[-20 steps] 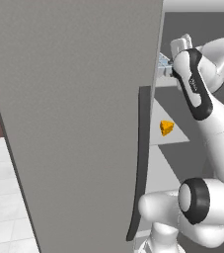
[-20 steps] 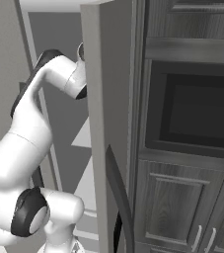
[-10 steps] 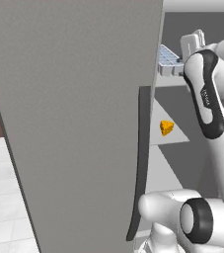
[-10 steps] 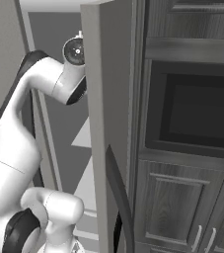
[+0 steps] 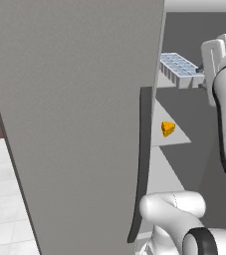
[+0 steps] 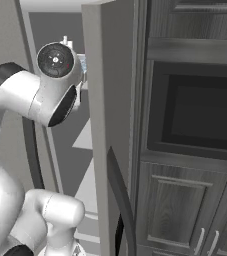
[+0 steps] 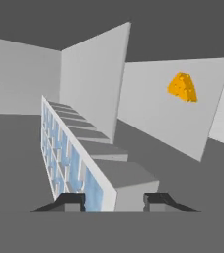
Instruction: Open the freezer door, pick up the ice cube tray from the freezer, and place it on the dining counter.
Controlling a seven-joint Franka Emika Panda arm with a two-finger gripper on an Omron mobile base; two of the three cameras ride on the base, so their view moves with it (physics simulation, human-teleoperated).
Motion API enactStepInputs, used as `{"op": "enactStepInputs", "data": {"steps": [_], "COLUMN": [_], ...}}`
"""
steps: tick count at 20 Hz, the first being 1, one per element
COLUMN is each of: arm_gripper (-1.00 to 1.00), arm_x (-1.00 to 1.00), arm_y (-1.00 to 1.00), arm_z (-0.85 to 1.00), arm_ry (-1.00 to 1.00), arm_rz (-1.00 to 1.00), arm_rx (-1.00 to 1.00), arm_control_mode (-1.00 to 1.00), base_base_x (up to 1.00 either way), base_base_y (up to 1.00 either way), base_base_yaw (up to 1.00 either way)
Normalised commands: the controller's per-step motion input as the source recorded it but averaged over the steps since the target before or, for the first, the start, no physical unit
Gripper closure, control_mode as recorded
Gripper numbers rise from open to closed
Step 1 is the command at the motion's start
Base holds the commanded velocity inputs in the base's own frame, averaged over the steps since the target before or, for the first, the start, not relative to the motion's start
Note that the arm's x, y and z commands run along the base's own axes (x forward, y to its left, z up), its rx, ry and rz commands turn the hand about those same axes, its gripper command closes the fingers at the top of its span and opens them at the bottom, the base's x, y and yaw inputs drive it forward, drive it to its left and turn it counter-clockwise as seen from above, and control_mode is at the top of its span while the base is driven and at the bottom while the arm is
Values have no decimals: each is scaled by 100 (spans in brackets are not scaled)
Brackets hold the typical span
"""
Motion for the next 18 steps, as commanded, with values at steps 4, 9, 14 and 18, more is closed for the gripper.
{"op": "enactStepInputs", "data": {"steps": [4,9,14,18], "arm_gripper": [100,100,100,100], "arm_x": [-100,-97,-95,-67], "arm_y": [1,22,3,6], "arm_z": [0,0,0,0], "arm_ry": [7,11,12,15], "arm_rz": [0,0,2,1], "arm_rx": [0,0,0,0], "arm_control_mode": [-100,-100,-100,-100], "base_base_x": [0,0,0,0], "base_base_y": [0,0,0,0], "base_base_yaw": [0,0,0,0]}}
